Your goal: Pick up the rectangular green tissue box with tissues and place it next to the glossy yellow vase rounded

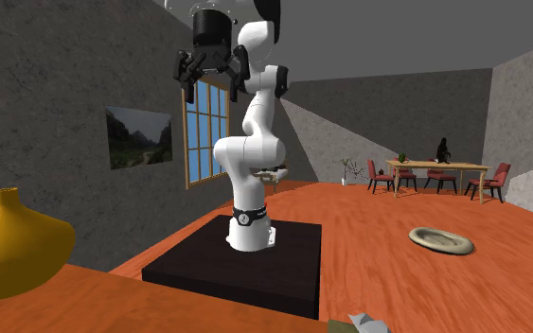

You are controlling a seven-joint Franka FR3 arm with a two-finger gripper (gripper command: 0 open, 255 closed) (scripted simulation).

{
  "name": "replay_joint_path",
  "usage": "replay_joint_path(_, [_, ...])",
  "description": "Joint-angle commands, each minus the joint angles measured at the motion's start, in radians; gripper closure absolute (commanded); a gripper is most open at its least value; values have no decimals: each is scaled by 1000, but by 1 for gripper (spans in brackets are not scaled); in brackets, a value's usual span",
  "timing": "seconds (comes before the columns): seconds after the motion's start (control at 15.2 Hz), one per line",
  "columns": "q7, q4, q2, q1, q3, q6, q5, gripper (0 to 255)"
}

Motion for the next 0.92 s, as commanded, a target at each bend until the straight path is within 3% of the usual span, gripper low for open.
replay_joint_path(0.0, [0,0,0,0,0,0,0,0])
replay_joint_path(0.46, [106,-107,99,22,61,264,115,0])
replay_joint_path(0.86, [180,-136,245,46,119,501,207,0])
